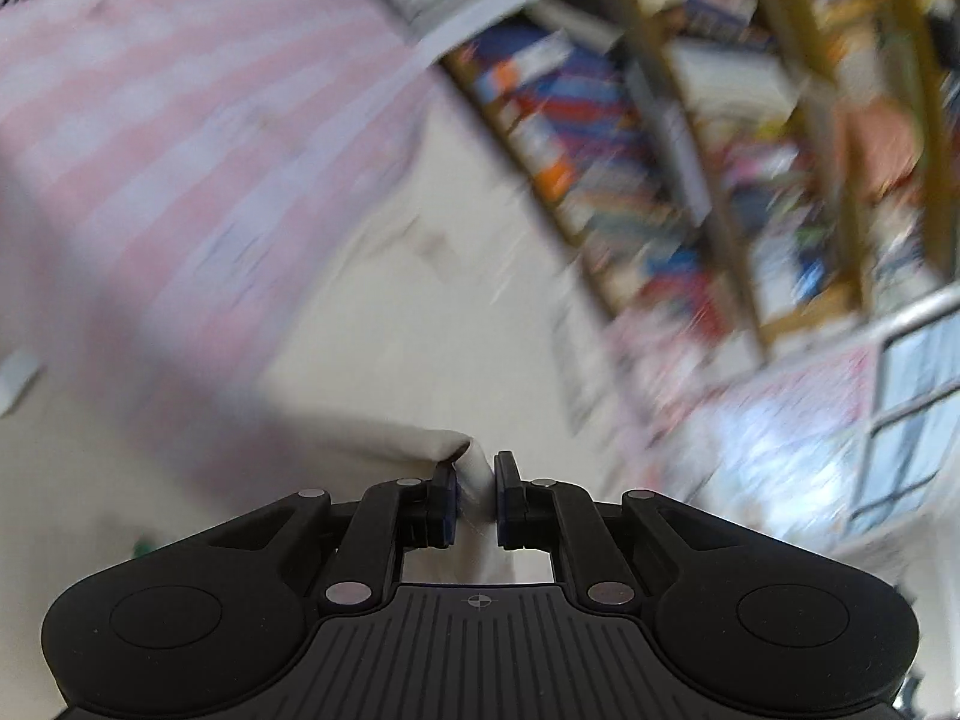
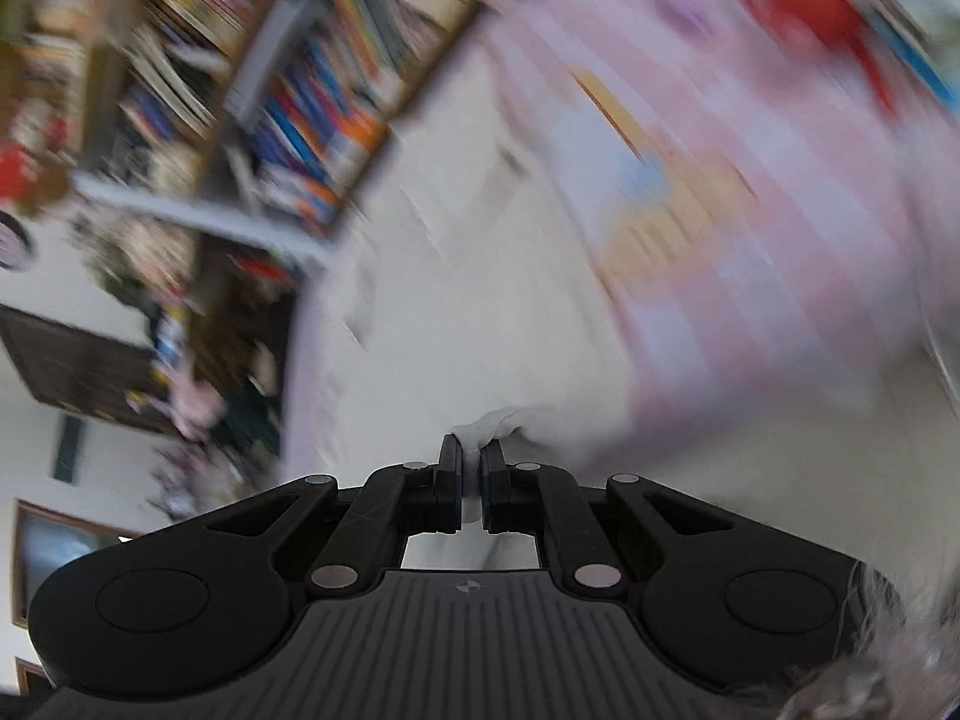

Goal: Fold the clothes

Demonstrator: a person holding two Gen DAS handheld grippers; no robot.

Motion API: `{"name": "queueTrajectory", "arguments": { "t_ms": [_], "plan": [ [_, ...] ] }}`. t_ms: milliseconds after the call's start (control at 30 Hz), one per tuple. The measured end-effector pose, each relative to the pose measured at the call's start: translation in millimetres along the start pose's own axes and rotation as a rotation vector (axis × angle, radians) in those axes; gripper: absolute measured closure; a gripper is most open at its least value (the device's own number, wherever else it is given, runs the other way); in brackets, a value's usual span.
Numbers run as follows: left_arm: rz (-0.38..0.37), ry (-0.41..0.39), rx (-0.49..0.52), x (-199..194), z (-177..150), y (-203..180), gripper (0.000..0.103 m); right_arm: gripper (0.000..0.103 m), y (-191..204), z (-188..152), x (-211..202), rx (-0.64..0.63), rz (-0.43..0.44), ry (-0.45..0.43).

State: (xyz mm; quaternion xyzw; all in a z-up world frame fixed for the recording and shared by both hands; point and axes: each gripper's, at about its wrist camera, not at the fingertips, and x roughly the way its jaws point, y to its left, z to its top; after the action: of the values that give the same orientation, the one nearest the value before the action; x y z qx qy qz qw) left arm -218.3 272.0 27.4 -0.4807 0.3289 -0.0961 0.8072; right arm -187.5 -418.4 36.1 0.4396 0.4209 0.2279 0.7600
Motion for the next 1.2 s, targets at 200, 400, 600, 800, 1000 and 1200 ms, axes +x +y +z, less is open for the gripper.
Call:
{"name": "queueTrajectory", "arguments": {
  "t_ms": [200,400,600,800,1000,1200],
  "plan": [
    [-0.163,-0.186,-0.068,47.7,67.8,-25.6,0.093,0.097,27.3,72.7,44.9,0.0,0.111,-0.214],
    [-0.165,-0.241,-0.09,116.6,124.3,-43.3,0.093,0.097,45.9,142.6,95.3,0.025,0.081,-0.31],
    [-0.12,-0.214,-0.123,169.4,168.5,-33.0,0.093,0.097,54.3,193.4,147.1,0.03,0.052,-0.321],
    [-0.076,-0.181,-0.179,215.0,202.8,-9.5,0.093,0.097,45.2,229.3,197.7,0.064,-0.009,-0.306],
    [-0.024,-0.137,-0.214,259.6,222.1,8.9,0.093,0.097,22.6,256.1,239.1,0.128,-0.064,-0.308],
    [0.07,-0.072,-0.24,303.5,232.5,36.7,0.093,0.097,-7.9,271.1,276.3,0.19,-0.158,-0.297]
  ]
}}
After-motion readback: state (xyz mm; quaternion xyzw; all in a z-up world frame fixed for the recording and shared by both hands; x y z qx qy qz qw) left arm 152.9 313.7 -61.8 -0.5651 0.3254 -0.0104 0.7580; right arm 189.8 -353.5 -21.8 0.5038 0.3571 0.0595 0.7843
